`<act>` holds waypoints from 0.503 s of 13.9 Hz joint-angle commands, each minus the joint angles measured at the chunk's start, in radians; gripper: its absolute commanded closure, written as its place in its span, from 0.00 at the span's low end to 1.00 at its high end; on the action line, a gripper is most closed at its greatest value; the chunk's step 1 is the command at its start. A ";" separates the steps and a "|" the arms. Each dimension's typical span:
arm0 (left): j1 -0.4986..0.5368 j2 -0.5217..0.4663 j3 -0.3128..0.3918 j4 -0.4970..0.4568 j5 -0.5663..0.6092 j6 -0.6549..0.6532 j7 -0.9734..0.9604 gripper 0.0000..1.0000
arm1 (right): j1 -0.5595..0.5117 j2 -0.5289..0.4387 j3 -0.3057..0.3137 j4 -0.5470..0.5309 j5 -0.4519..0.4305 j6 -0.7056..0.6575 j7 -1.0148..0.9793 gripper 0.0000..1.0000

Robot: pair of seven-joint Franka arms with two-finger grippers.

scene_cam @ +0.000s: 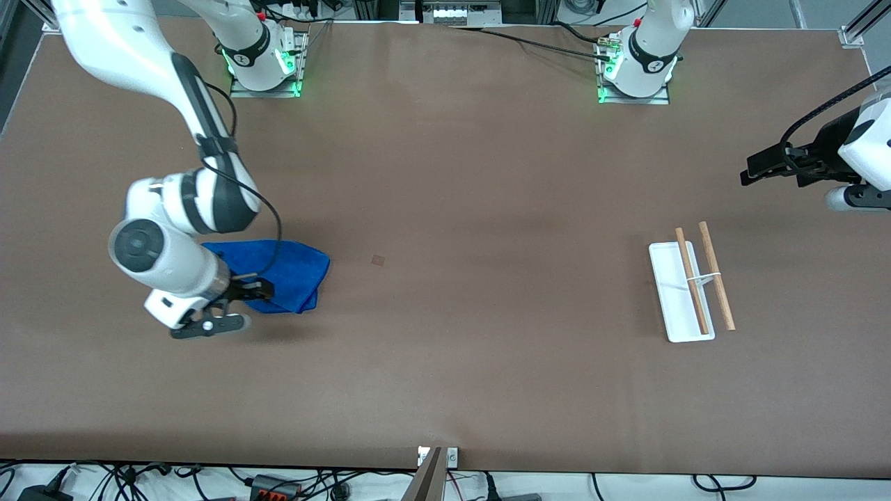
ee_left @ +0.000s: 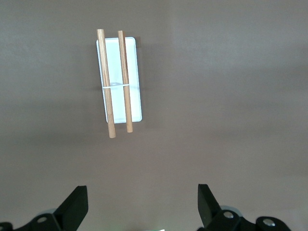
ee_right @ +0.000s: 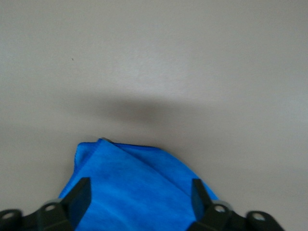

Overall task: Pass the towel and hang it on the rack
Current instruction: 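Reach the right gripper down to the blue towel and grasp it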

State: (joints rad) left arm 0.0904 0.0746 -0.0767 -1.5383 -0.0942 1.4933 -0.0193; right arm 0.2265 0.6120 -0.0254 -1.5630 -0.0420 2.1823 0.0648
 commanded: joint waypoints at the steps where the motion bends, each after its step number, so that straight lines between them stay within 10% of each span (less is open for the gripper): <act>1: 0.008 0.001 -0.002 0.007 -0.016 -0.007 0.009 0.00 | 0.043 0.063 -0.005 0.040 0.004 0.023 0.094 0.18; 7: 0.009 0.001 0.000 0.007 -0.033 -0.007 0.009 0.00 | 0.076 0.129 -0.005 0.040 0.002 0.066 0.167 0.38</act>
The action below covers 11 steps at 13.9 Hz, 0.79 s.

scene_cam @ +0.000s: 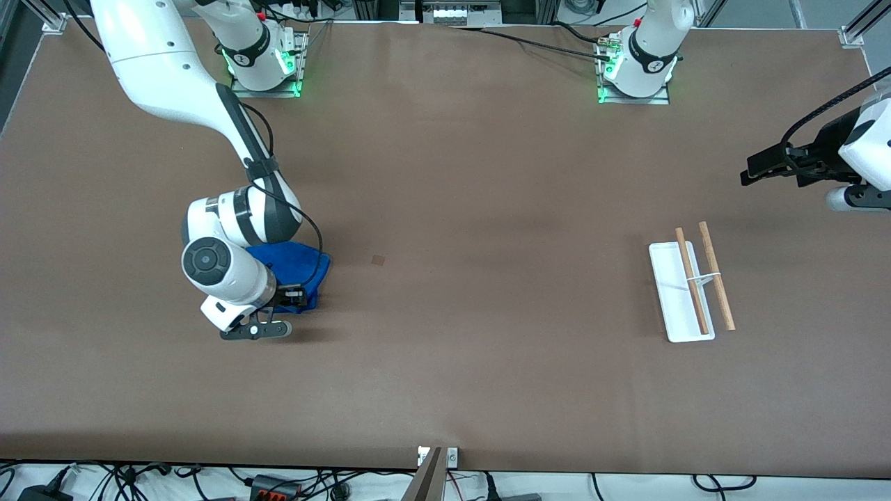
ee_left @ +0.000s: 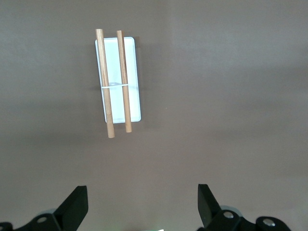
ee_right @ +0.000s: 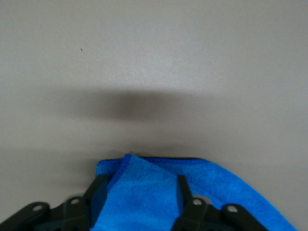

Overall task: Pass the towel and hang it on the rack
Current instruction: 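Reach the right gripper down to the blue towel and grasp it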

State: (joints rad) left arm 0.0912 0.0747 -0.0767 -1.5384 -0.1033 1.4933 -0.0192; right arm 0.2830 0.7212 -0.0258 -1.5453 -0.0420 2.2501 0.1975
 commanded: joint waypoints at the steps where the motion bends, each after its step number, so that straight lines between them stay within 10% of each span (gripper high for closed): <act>1: 0.015 0.001 -0.001 0.007 -0.024 -0.007 0.009 0.00 | 0.022 0.032 -0.005 0.025 0.001 0.002 0.051 0.40; 11: 0.015 0.002 0.000 0.007 -0.030 -0.007 0.009 0.00 | 0.019 0.084 -0.006 0.062 0.004 0.013 0.066 0.51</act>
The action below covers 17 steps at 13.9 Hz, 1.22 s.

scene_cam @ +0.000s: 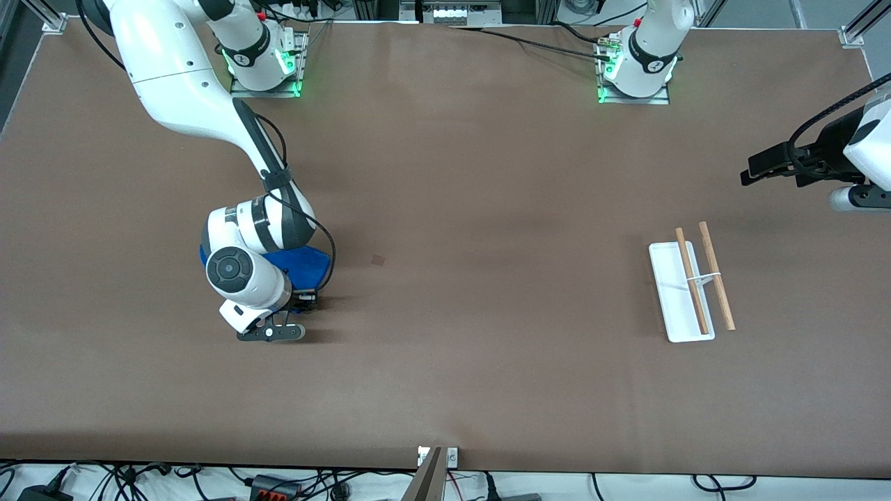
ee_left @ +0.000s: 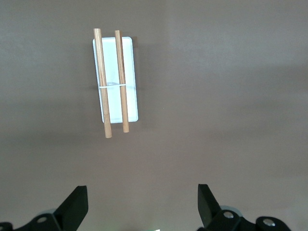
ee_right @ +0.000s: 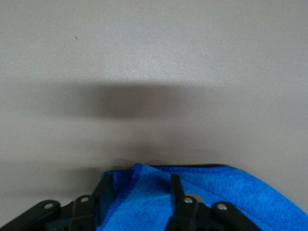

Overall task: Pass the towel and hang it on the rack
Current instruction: 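Reach the right gripper down to the blue towel and grasp it, then lift the blue towel with the right gripper toward the table middle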

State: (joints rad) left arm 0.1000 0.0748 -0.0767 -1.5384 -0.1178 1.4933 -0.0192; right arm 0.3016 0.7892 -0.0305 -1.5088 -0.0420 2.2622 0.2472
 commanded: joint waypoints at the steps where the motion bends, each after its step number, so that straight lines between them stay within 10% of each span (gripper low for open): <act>1: 0.006 0.000 0.000 0.007 -0.016 -0.007 0.008 0.00 | -0.001 0.016 -0.002 0.025 0.004 0.000 0.014 0.63; 5: 0.006 0.000 0.000 0.007 -0.016 -0.007 0.008 0.00 | -0.002 0.015 -0.002 0.025 0.004 0.000 0.007 1.00; 13: 0.007 0.002 0.000 0.006 -0.016 -0.007 0.008 0.00 | 0.053 -0.111 0.013 0.142 0.007 -0.156 -0.005 1.00; 17: 0.010 0.000 0.000 0.006 -0.016 -0.007 0.008 0.00 | 0.071 -0.176 0.167 0.235 0.008 -0.170 0.056 1.00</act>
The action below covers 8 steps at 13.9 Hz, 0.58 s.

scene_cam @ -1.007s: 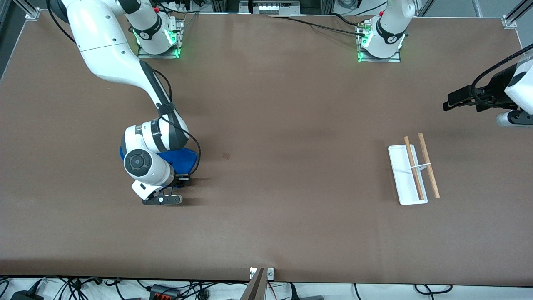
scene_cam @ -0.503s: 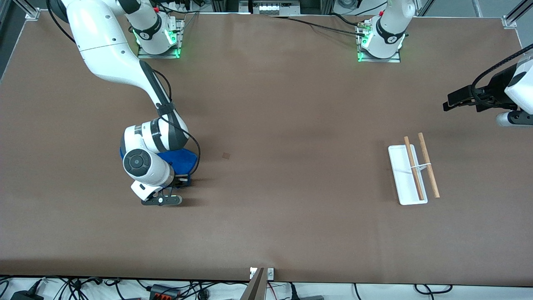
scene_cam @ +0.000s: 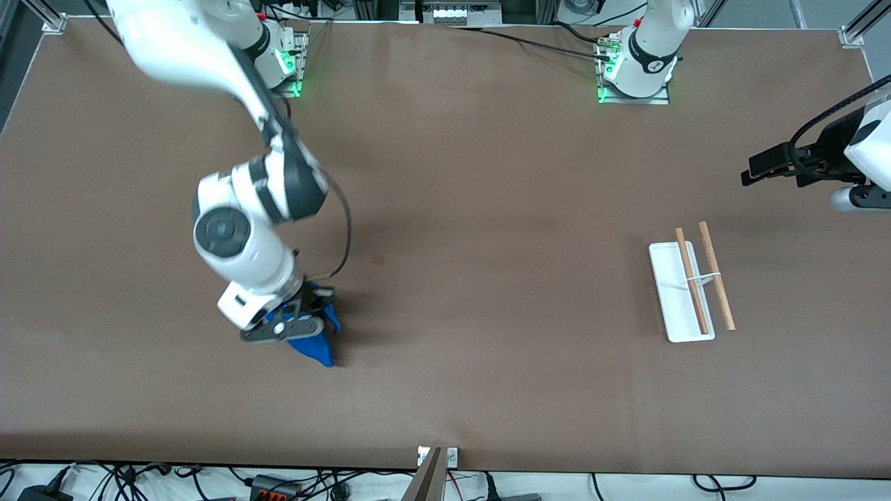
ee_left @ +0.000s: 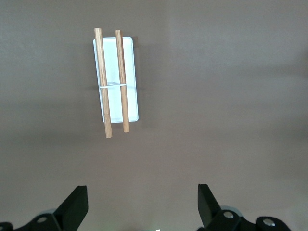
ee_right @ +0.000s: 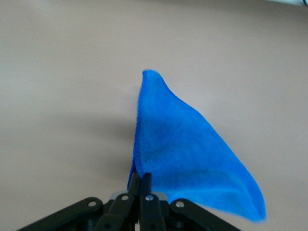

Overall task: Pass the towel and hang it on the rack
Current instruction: 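Lift the blue towel with the right gripper toward the table middle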

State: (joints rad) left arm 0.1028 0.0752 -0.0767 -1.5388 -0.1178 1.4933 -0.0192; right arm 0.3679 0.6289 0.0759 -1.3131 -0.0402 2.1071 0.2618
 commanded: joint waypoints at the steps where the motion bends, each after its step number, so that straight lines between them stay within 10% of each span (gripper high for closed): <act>1: 0.009 0.000 0.000 0.006 -0.014 -0.008 0.007 0.00 | 0.003 -0.015 0.115 0.076 0.020 -0.010 0.081 1.00; 3: 0.014 0.001 0.002 0.005 -0.011 -0.013 0.008 0.00 | 0.006 -0.012 0.217 0.185 0.022 -0.004 0.120 1.00; 8: 0.073 0.053 0.003 0.005 0.007 -0.004 0.088 0.00 | 0.123 0.005 0.239 0.244 0.026 0.244 0.226 1.00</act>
State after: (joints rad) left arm 0.1374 0.0963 -0.0730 -1.5421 -0.1164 1.4923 0.0016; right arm 0.4558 0.6006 0.3108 -1.1080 -0.0235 2.2662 0.4395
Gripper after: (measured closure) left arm 0.000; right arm 0.982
